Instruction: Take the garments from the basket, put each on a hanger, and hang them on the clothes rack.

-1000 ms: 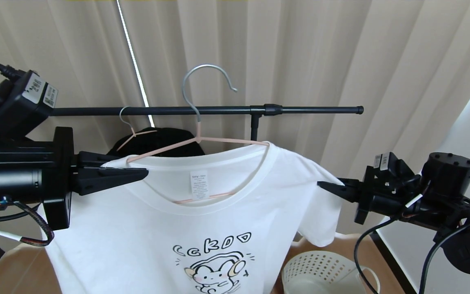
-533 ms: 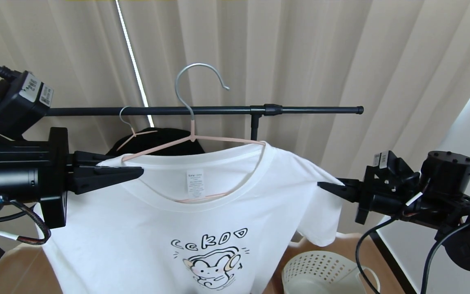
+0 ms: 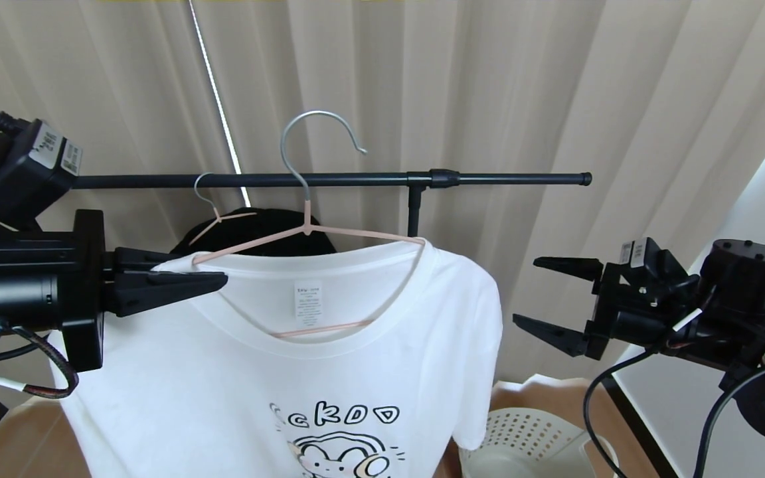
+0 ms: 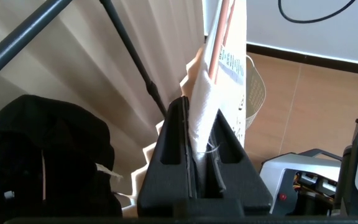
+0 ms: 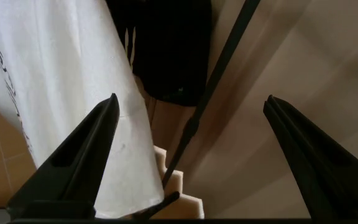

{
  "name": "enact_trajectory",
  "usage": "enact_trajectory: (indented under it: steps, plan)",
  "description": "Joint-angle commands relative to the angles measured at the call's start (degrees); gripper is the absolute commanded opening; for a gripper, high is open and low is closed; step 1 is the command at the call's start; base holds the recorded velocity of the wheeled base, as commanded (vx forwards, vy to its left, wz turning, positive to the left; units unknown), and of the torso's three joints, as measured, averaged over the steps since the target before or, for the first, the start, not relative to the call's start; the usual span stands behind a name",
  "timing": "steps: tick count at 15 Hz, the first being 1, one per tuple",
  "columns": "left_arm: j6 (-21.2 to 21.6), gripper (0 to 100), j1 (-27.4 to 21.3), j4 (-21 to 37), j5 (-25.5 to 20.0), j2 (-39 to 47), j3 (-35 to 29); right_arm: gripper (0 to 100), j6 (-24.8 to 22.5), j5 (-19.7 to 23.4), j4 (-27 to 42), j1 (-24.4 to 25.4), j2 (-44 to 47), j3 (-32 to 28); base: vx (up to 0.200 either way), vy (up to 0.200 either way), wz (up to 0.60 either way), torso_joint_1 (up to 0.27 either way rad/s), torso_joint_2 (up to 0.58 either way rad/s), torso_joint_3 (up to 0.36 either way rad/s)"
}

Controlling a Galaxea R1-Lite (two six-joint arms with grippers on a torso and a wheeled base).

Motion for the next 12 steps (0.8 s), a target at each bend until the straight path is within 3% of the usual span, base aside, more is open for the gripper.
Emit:
enact_trajectory:
  steps: [1,4,9,12]
  plan:
    - [-0.01,0,0.60,-0.03,-0.03,0.32,0.19,100,0.03,-0.09,-0.05,0.06,-1.23,0.06,0.000,0.000,0.00,0.000,0.00,0.000]
    - [-0.01,0,3.06,-0.03,-0.03,0.59,1.15,100,2.32,-0.35,-0.13,0.14,-2.81,-0.29,0.000,0.000,0.00,0.000,0.00,0.000]
    - [-0.01,0,6.48,0.06,0.24,2.52,2.03,100,10.14,-1.32,-0.22,1.02,-6.06,-1.08,0.000,0.000,0.00,0.000,0.00,0.000]
    - [-0.89,0,6.92,0.06,4.28,4.28,3.09,100,16.64,-5.72,-0.22,3.57,-7.38,-2.66,0.000,0.000,0.00,0.000,0.00,0.000]
